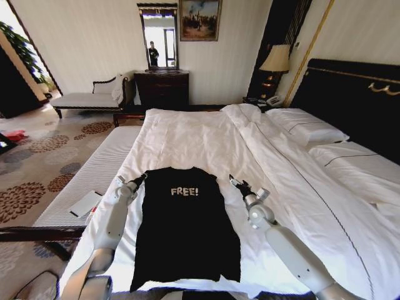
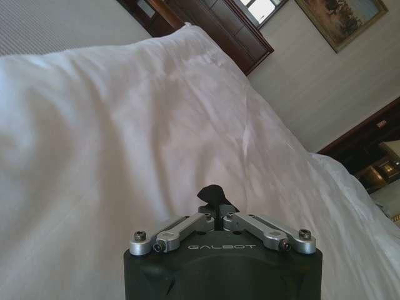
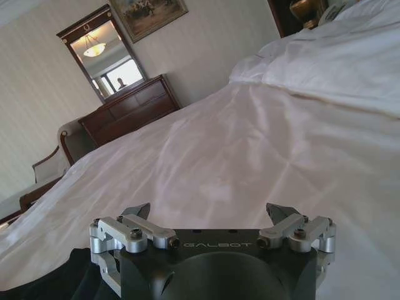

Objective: Fold the clothes on the bed.

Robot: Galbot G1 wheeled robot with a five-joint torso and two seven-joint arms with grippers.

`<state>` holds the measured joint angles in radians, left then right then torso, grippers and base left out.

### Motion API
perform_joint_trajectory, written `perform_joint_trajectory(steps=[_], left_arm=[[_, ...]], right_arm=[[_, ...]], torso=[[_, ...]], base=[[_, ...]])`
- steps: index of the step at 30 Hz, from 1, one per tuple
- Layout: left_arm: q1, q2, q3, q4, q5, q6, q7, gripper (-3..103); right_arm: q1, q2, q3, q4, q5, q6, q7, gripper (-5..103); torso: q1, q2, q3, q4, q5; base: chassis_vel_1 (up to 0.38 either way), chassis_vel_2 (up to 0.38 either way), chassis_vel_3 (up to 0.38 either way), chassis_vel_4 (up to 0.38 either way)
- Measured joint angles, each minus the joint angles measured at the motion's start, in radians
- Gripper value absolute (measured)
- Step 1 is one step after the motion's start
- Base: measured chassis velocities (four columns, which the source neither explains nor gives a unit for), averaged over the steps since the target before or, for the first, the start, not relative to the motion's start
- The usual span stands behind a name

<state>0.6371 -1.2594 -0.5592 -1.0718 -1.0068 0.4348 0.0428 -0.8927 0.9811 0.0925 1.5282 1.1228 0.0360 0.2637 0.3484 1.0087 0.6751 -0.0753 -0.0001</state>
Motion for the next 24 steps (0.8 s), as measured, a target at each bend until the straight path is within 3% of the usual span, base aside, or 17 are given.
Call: perform_joint_trajectory(steps=[8,13,19,21,24], left_arm=[[-0.020,0.025,0.021,0.013,0.009,-0.002,-0.001,1],[-0.016,0.023,0.023,0.013,0.018,-0.005,-0.002,1],[-0.007,0.024,0.024,0.003,0.019,-0.007,-0.003,1],[0.004,0.028,0.024,-0.015,0.015,-0.007,-0.005,1],[0.010,0.031,0.024,-0.025,0.013,-0.007,-0.006,1]], right_arm=[[0.105,0.008,-0.111,-0.034,0.052,-0.048,-0.013,100],[0.185,0.038,-0.195,-0.068,0.146,-0.062,-0.029,100],[0.288,0.121,-0.274,-0.154,0.196,-0.063,-0.047,100],[0.316,0.166,-0.291,-0.190,0.214,-0.078,-0.016,100],[0.320,0.177,-0.294,-0.194,0.226,-0.087,-0.002,100]], torso=[[0.000,0.000,0.000,0.0002,0.0000],[0.000,0.000,0.000,0.0001,-0.0002],[0.000,0.000,0.000,0.0002,-0.0002],[0.000,0.000,0.000,0.0006,0.0001],[0.000,0.000,0.000,0.0005,0.0000]], base=[[0.000,0.000,0.000,0.000],[0.000,0.000,0.000,0.000],[0.000,0.000,0.000,0.000],[0.000,0.000,0.000,0.000],[0.000,0.000,0.000,0.000]])
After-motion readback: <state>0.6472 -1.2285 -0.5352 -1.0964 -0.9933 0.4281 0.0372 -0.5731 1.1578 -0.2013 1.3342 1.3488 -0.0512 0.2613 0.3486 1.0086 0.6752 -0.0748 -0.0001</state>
